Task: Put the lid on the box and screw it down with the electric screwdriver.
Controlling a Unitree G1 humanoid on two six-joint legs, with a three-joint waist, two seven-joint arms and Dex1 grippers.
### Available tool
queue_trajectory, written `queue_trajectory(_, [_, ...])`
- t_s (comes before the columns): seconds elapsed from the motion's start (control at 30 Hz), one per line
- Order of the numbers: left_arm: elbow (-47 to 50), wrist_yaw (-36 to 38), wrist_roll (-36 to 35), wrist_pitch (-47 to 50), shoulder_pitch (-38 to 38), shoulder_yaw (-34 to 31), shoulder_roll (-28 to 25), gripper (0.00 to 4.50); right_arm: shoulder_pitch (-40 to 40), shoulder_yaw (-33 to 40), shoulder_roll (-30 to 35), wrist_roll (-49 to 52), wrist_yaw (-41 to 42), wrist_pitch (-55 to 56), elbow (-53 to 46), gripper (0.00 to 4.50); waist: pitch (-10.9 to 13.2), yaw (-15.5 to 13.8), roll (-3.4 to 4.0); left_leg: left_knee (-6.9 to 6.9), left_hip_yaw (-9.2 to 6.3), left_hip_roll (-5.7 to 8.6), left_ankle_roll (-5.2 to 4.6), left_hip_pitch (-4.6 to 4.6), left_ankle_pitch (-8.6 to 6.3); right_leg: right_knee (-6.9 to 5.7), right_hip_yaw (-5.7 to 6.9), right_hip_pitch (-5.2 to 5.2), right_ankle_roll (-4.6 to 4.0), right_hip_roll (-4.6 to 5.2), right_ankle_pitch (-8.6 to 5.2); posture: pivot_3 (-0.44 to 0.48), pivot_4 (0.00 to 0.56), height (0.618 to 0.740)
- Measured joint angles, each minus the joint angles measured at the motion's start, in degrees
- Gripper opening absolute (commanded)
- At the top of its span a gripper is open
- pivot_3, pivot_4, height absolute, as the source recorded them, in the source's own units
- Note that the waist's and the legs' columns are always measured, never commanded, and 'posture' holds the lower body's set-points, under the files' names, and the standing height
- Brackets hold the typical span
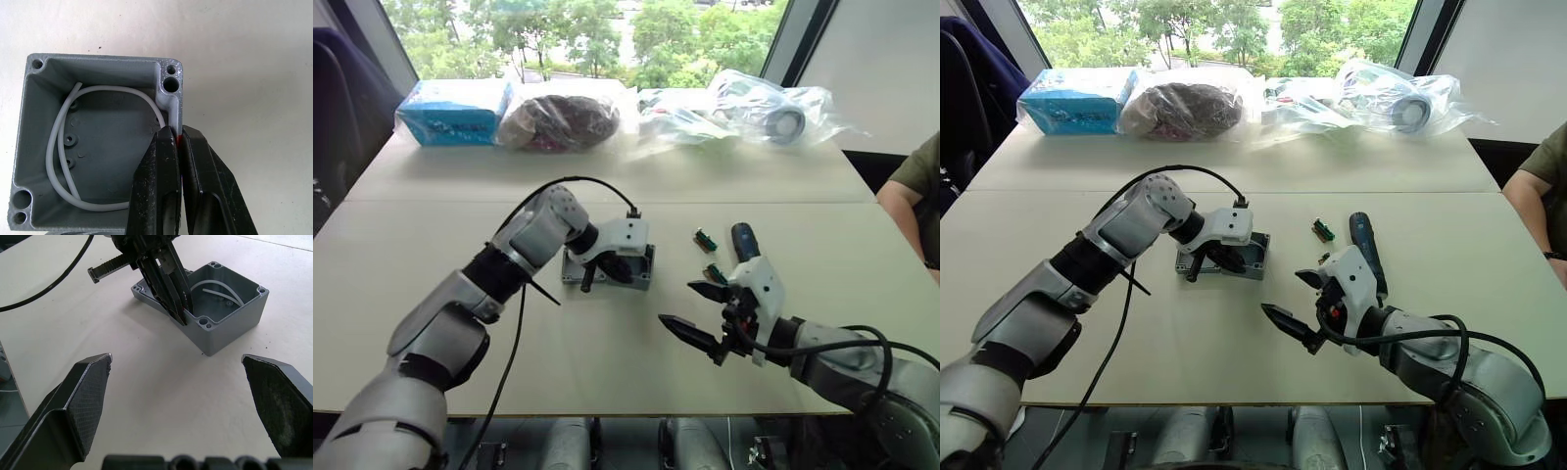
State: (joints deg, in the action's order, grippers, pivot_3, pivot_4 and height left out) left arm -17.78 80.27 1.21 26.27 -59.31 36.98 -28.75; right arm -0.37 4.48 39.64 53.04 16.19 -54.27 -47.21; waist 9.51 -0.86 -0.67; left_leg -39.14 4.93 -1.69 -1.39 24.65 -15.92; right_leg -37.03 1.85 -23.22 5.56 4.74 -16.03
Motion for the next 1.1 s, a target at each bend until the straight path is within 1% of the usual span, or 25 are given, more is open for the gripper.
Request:
queue_trajectory(0.13, [-8.9,1.8,-0.1,-8.4,-3.5,-1.3,2.5,0.14,1.3,1.0,0.5,0.2,0.6,0.0,-0.1,4.50,0.0,-0.1,-0.02,-0.04,0.00,0.02,-0.01,0.03,0.00,-0.02,0.01,-0.01,0.00,0.02,0.00,0.000,0.150,0.740])
queue_trajectory(0.23, [-14.7,6.0,-0.9,-16.8,-7.0,-3.2,3.1,0.14,2.3,2.1,1.6,0.9,1.2,0.0,-0.1,4.50,0.0,0.1,-0.02,-0.04,0.01,0.01,-0.03,0.08,-0.02,-0.01,0.01,-0.08,0.00,0.01,0.00,0.000,0.150,0.740])
queue_trajectory(0.3, [-16.6,9.7,-3.5,-21.7,-9.1,-3.7,2.9,0.14,2.7,3.1,2.0,1.3,1.5,0.0,-0.1,4.50,0.0,0.1,-0.02,-0.03,0.01,-0.01,-0.04,0.08,-0.02,-0.01,0.01,-0.09,0.00,-0.01,0.00,0.000,0.150,0.740])
queue_trajectory(0.37, [-17.3,11.2,-6.1,-24.8,-10.1,-2.1,2.5,0.14,3.2,3.4,2.1,1.7,1.5,0.0,-0.2,4.50,0.0,0.2,-0.01,-0.03,0.00,-0.01,-0.04,0.08,-0.02,-0.02,0.00,-0.09,0.00,-0.01,0.00,0.000,0.150,0.740])
queue_trajectory(0.5, [-18.3,12.0,-9.7,-33.3,-10.3,6.1,0.6,0.14,4.7,4.4,2.1,2.4,0.9,0.0,-1.3,4.50,0.0,0.1,-0.02,-0.04,0.00,-0.01,-0.04,0.08,-0.02,-0.04,-0.01,-0.09,0.00,0.00,0.00,0.000,0.150,0.740])
queue_trajectory(0.6, [-20.8,12.0,-10.1,-37.2,-10.5,9.1,0.9,0.14,5.8,5.2,2.1,2.9,-0.1,0.0,-2.6,4.50,0.0,0.0,-0.03,-0.07,0.00,0.00,-0.04,0.09,-0.02,-0.04,0.00,-0.07,0.00,0.02,0.00,0.000,0.150,0.740])
queue_trajectory(0.7, [-24.5,12.0,-10.7,-37.6,-12.1,9.0,3.1,0.88,7.2,5.5,2.1,3.3,-1.0,0.0,-3.2,4.50,0.0,-0.2,-0.05,-0.09,-0.02,0.02,-0.05,0.13,-0.03,-0.03,0.03,-0.08,0.00,0.03,0.00,0.000,0.150,0.740])
queue_trajectory(0.77, [-25.6,12.0,-11.4,-36.7,-14.2,8.9,3.5,1.66,8.1,5.7,2.1,3.5,-1.5,0.0,-4.1,4.50,0.0,0.1,-0.05,-0.10,-0.02,0.02,-0.05,0.16,-0.03,-0.04,0.02,-0.11,0.00,0.02,0.00,0.000,0.150,0.740])
queue_trajectory(0.8, [-26.1,12.0,-11.7,-36.5,-15.1,8.6,3.5,2.13,8.5,5.7,2.1,3.5,-1.8,0.0,-4.4,4.50,0.0,0.1,-0.05,-0.10,-0.03,0.01,-0.06,0.16,-0.03,-0.03,0.02,-0.11,0.00,0.01,0.00,0.000,0.150,0.740])
queue_trajectory(0.83, [-26.9,12.0,-11.7,-36.0,-15.8,7.4,3.9,2.52,8.8,5.8,2.1,3.5,-2.0,0.1,-4.5,4.50,0.0,0.2,-0.05,-0.10,-0.03,0.01,-0.06,0.16,-0.03,-0.03,0.02,-0.12,0.00,-0.01,0.00,0.000,0.150,0.740])
queue_trajectory(0.87, [-27.4,12.0,-11.4,-35.4,-16.1,6.5,4.2,2.99,9.1,5.8,2.1,3.5,-2.2,0.1,-4.5,4.50,0.0,0.2,-0.04,-0.10,-0.03,0.00,-0.06,0.16,-0.03,-0.04,0.02,-0.12,0.00,-0.02,0.00,0.000,0.150,0.740])
queue_trajectory(0.93, [-29.0,11.6,-9.4,-34.5,-16.2,5.1,5.2,3.76,9.1,5.8,2.0,3.5,-2.3,0.2,-4.5,4.50,0.0,0.2,-0.04,-0.10,-0.03,-0.01,-0.06,0.16,-0.03,-0.04,0.02,-0.14,0.00,-0.05,0.00,0.000,0.150,0.740])
queue_trajectory(1.1, [-31.8,9.6,-3.8,-34.4,-15.9,3.7,6.9,3.76,6.9,5.4,2.1,3.5,-2.0,0.2,-4.3,4.50,0.0,0.1,-0.05,-0.10,-0.02,0.00,-0.06,0.16,-0.03,-0.04,0.01,-0.14,0.00,-0.03,0.00,0.000,0.150,0.740])
